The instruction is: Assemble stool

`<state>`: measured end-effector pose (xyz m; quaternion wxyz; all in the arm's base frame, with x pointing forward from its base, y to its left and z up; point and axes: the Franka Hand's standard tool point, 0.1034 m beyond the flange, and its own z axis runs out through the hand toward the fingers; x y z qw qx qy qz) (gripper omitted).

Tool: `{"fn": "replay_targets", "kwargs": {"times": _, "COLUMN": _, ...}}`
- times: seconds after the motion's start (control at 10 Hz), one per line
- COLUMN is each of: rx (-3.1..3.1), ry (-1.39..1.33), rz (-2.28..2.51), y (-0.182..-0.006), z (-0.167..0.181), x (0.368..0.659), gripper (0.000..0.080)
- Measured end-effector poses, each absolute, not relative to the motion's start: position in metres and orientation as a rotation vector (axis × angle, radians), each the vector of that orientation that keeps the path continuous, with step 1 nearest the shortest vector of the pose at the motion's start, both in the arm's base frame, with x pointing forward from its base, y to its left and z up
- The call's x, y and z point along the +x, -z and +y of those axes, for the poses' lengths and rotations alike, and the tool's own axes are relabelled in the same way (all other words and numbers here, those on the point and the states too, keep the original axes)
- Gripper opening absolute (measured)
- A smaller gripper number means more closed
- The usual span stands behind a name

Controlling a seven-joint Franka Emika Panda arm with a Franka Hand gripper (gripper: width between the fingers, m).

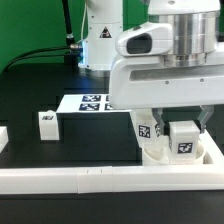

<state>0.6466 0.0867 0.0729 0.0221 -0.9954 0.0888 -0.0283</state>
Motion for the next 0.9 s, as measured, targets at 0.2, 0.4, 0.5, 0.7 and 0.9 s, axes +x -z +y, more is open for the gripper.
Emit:
{"fn": "replay_targets", "kwargs": {"times": 0.2, "rx": -3.049, "ry": 0.082, "rz": 0.548, "y": -0.072, "z": 0.081, "x": 0.647, "gripper": 0.0340}}
{"fn": "replay_targets", "kwargs": {"times": 0.4, "rx": -2.958, "ry": 0.061, "rz": 0.960, "y": -0.073, "z": 0.076, "x": 0.645, "gripper": 0.0340}}
{"fn": "replay_targets", "kwargs": {"times": 0.5, "rx": -2.844, "ry": 0.040, "rz": 1.256, "y": -0.072, "z": 0.070, "x": 0.643, "gripper": 0.0340}}
{"fn": "replay_targets", "kwargs": {"times": 0.7, "rx": -2.669, "ry": -0.018, "rz": 1.621, "y": -0.074, "z": 0.062, "x": 0.639, "gripper": 0.0340}}
{"fn": "replay_targets", "kwargs": {"times": 0.9, "rx": -2.521, "ry": -0.059, "rz": 1.858, "y": -0.072, "z": 0.062, "x": 0.635, "gripper": 0.0340}}
